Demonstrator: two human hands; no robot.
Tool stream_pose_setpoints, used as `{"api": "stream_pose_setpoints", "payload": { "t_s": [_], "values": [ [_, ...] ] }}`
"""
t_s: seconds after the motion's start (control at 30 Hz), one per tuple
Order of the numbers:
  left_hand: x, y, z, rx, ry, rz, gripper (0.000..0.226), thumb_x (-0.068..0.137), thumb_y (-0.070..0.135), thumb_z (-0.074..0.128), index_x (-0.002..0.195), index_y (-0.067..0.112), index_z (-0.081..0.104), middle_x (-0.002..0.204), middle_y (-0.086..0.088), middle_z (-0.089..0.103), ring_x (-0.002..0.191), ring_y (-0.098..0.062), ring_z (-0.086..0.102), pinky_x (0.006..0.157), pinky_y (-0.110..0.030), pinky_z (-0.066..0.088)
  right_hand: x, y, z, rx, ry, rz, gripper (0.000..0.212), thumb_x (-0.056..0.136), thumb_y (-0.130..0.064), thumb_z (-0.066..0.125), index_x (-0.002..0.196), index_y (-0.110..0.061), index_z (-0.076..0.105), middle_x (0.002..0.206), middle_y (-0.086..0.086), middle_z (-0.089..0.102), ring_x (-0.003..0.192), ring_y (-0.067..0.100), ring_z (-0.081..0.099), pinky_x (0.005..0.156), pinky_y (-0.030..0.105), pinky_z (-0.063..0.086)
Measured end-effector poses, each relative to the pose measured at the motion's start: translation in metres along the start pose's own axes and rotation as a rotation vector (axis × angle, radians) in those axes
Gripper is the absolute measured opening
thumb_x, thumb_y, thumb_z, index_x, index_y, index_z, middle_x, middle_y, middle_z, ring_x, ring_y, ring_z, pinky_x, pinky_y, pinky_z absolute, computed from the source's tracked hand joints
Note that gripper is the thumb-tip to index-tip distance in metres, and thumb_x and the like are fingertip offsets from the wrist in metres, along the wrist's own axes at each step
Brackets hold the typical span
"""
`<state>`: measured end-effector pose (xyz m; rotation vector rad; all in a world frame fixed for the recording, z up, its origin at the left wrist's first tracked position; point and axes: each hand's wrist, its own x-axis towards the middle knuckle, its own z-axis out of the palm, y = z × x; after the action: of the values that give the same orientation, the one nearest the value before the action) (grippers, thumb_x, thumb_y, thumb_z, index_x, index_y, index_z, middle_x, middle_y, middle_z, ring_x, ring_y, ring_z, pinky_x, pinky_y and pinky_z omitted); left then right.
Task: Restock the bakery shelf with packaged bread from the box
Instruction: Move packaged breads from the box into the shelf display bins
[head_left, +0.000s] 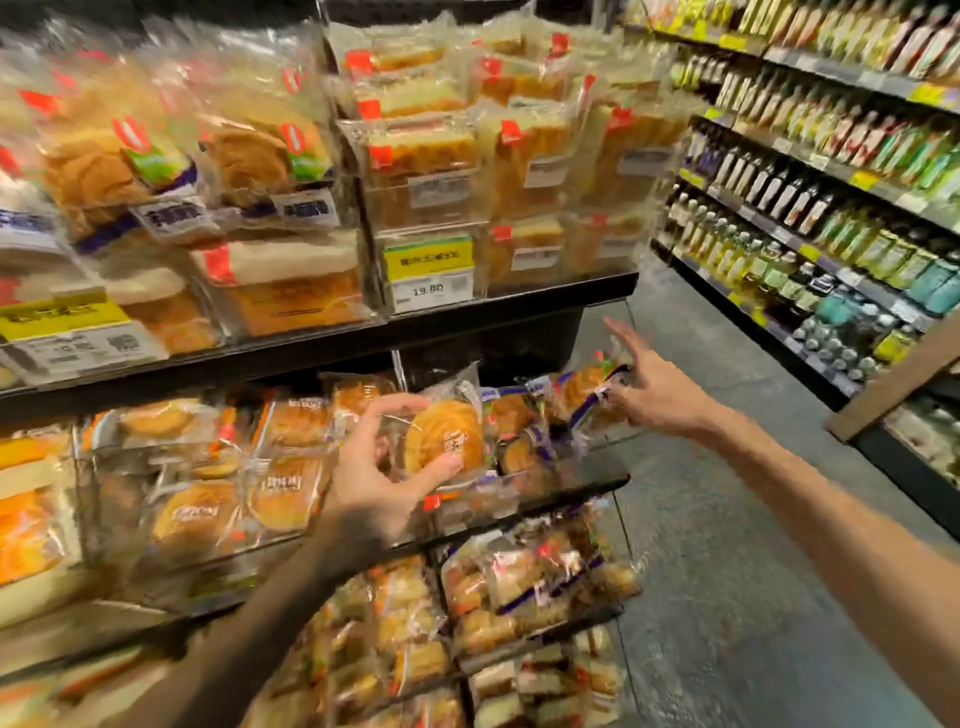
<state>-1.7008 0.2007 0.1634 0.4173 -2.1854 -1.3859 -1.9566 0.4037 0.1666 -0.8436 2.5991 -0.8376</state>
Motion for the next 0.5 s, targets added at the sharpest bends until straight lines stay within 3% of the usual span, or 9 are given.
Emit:
{"api": "stream_pose_setpoints", "payload": {
  "t_s": [0.1,0.2,0.3,0.37,0.43,0.5],
  "values": [
    [0.014,0.008,0.040,0.045,0.014,-0.006,0.046,0.075,0.006,0.082,0.107,0.027,0.055,0.090,0.023,0.065,0.078,0.007,0.064,0.065,-0.008,0.048,0.035,0.023,0.002,-0.270,-0.147,-0.066,0.060,0.097,-0.023,0.052,0.151,-0.032,0.028,0.144,0.022,0.043,0.125,0.040,0.046,0.099,0.044,0.042],
    [0.025,0.015,0.065,0.059,-0.007,-0.037,0.045,0.078,0.015,0.082,0.112,0.026,0.053,0.077,0.011,0.059,0.060,0.003,0.061,0.055,-0.012,0.046,0.051,0.023,0.014,-0.415,-0.321,-0.066,0.052,0.097,-0.021,0.051,0.147,-0.024,0.037,0.141,0.020,0.047,0.136,0.035,0.036,0.102,0.038,0.037],
    [0.035,0.017,0.079,0.037,-0.017,-0.091,0.047,0.078,0.023,0.081,0.116,0.022,0.053,0.093,0.016,0.061,0.078,0.005,0.064,0.063,-0.013,0.051,0.058,0.017,0.028,-0.442,-0.448,-0.079,0.055,0.093,-0.018,0.057,0.144,-0.017,0.037,0.139,0.017,0.051,0.130,0.035,0.046,0.098,0.034,0.041],
    [0.042,0.018,0.086,-0.011,-0.029,-0.133,0.047,0.078,0.018,0.080,0.116,0.018,0.053,0.098,0.020,0.064,0.086,0.000,0.068,0.068,-0.018,0.056,0.064,0.020,0.031,-0.390,-0.491,-0.069,0.045,0.090,-0.014,0.062,0.132,-0.010,0.047,0.123,0.014,0.061,0.114,0.034,0.059,0.089,0.034,0.049],
    [0.048,0.017,0.090,-0.070,-0.043,-0.189,0.047,0.080,0.010,0.078,0.118,0.014,0.052,0.101,0.006,0.066,0.087,-0.010,0.071,0.070,-0.025,0.059,0.073,0.028,0.036,-0.420,-0.535,-0.084,0.032,0.088,-0.007,0.061,0.120,-0.005,0.055,0.117,0.013,0.063,0.106,0.032,0.063,0.086,0.035,0.053],
    [0.056,0.017,0.094,-0.124,-0.043,-0.246,0.046,0.081,0.007,0.077,0.119,0.016,0.052,0.104,-0.001,0.065,0.089,-0.011,0.072,0.069,-0.025,0.059,0.077,0.032,0.042,-0.553,-0.602,-0.090,0.037,0.091,-0.002,0.054,0.128,-0.002,0.051,0.127,0.011,0.057,0.115,0.029,0.059,0.091,0.032,0.050]
  ]
}}
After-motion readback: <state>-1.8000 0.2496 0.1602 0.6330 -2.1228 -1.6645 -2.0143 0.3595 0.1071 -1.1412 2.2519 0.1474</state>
